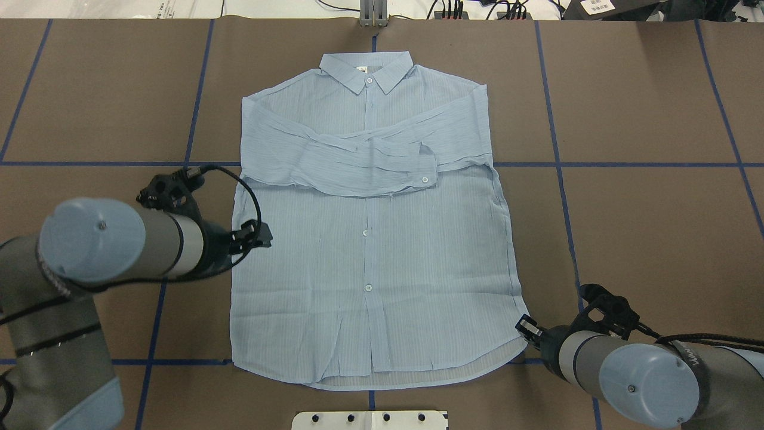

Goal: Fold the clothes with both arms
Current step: 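Grasp the bottom hem corners with both grippers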

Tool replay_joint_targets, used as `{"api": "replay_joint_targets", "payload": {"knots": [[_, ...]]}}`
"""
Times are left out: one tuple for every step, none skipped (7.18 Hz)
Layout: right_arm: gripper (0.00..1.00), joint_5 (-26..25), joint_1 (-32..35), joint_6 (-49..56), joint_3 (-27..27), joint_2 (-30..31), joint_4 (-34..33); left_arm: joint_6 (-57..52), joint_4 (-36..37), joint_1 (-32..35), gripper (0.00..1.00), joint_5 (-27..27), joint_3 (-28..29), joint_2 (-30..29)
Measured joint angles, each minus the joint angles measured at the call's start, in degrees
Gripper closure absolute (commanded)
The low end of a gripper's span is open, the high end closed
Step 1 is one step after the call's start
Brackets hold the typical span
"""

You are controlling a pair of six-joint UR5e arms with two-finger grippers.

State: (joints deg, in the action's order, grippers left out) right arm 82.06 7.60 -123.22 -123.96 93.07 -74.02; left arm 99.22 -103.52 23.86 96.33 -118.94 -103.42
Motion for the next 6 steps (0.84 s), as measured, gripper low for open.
{"api": "replay_joint_targets", "payload": {"knots": [[1.0,0.0,0.0,0.0,0.0,-0.1,0.0,3.8,5.4,-5.4,0.22,-4.0,-1.7,0.9],[1.0,0.0,0.0,0.0,0.0,-0.2,-0.1,7.3,10.1,-10.1,0.23,-6.2,-2.1,1.1],[1.0,0.0,0.0,-0.1,0.0,-0.3,-0.1,9.7,12.3,-13.1,0.25,-7.0,-2.0,1.0],[1.0,0.0,0.0,-0.1,0.0,-0.3,-0.1,10.7,13.2,-14.5,0.29,-7.1,-2.0,1.0],[1.0,0.0,0.0,-0.1,0.0,-0.3,-0.1,11.1,13.5,-15.0,0.31,-7.1,-1.9,1.0],[1.0,-0.1,0.0,-0.1,0.0,-0.3,-0.1,11.2,13.5,-15.3,0.32,-7.1,-1.8,1.0]]}}
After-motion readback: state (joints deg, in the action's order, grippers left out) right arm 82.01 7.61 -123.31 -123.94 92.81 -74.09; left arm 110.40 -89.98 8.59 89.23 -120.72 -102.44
